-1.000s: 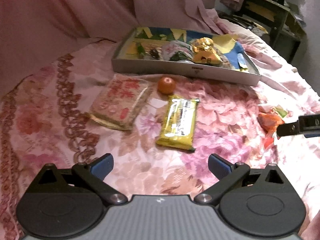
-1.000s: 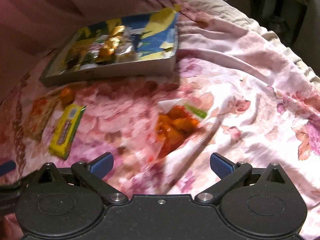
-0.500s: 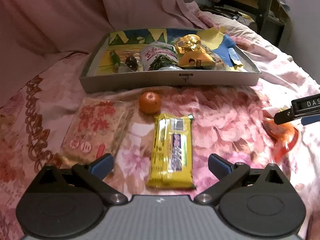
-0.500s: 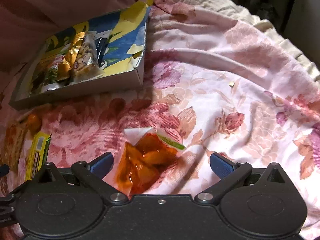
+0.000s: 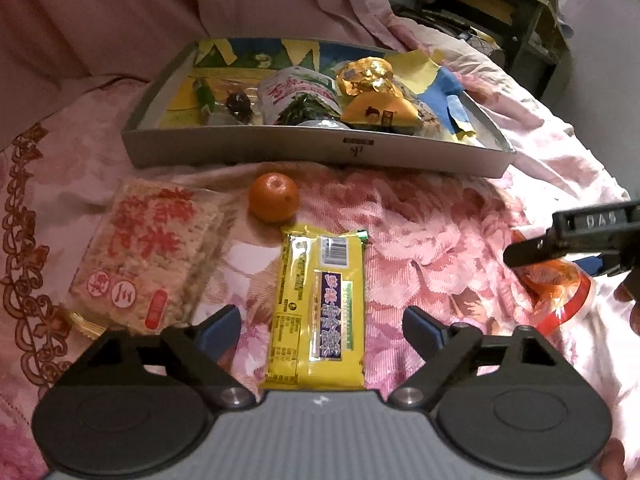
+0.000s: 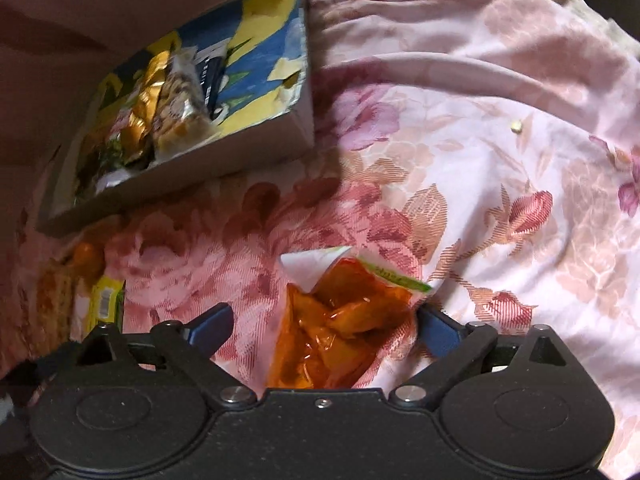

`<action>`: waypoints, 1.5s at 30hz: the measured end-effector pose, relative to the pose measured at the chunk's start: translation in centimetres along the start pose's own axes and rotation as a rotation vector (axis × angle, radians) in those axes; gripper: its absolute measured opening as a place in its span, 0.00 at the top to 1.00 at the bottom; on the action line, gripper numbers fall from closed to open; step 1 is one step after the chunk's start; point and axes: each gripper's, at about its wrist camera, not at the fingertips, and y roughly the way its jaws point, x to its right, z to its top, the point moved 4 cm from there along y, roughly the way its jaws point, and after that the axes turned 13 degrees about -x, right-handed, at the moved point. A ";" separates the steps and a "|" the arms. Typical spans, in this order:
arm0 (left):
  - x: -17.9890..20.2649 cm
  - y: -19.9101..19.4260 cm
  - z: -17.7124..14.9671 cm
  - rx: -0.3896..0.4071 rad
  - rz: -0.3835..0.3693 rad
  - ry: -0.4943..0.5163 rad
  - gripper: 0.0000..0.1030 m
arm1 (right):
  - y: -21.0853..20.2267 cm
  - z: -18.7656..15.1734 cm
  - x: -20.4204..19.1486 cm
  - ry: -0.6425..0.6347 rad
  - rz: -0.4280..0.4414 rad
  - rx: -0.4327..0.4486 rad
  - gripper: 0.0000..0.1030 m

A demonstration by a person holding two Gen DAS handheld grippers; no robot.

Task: Organize snacks
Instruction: 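Grasp the yellow wafer bar with the left gripper while the right gripper grasps the spicy snack bag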

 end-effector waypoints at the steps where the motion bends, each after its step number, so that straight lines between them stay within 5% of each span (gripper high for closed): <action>1: 0.0 0.0 0.0 0.001 0.000 0.000 0.18 | 0.1 -0.2 -0.2 -0.014 -0.004 0.002 0.08; 5: 0.1 0.0 0.0 0.005 0.005 0.004 0.26 | 0.1 -1.2 -2.2 -0.123 -0.014 0.026 0.16; 7: 0.3 0.0 -0.1 0.003 0.008 0.020 0.34 | 0.5 -1.8 -3.5 -0.179 0.033 0.006 0.30; 13: 0.8 0.0 -0.5 -0.011 0.051 0.065 0.45 | 1.0 -3.6 -6.9 -0.372 -0.012 0.026 0.37; 20: 0.3 0.1 -0.2 -0.008 0.022 0.029 0.44 | 0.0 -3.0 -5.2 -0.225 0.041 0.039 0.28; 29: 0.7 0.5 -0.2 0.008 0.046 0.045 0.44 | 0.9 -2.2 -4.5 -0.182 0.007 0.082 0.18; 32: 1.0 0.5 -0.4 0.010 0.057 0.056 0.44 | 0.9 -2.1 -4.9 -0.184 -0.006 0.109 0.26; 34: 1.1 0.5 -0.5 0.010 0.061 0.067 0.47 | 0.9 -2.1 -4.8 -0.200 -0.036 0.112 0.44; 41: 1.5 0.2 -0.8 -0.008 -0.022 0.044 0.49 | 0.9 -3.0 -6.1 -0.304 -0.064 0.107 0.45; 45: 1.8 0.5 -0.9 -0.010 -0.009 0.058 0.48 | 0.7 -3.5 -7.0 -0.363 -0.069 0.117 0.45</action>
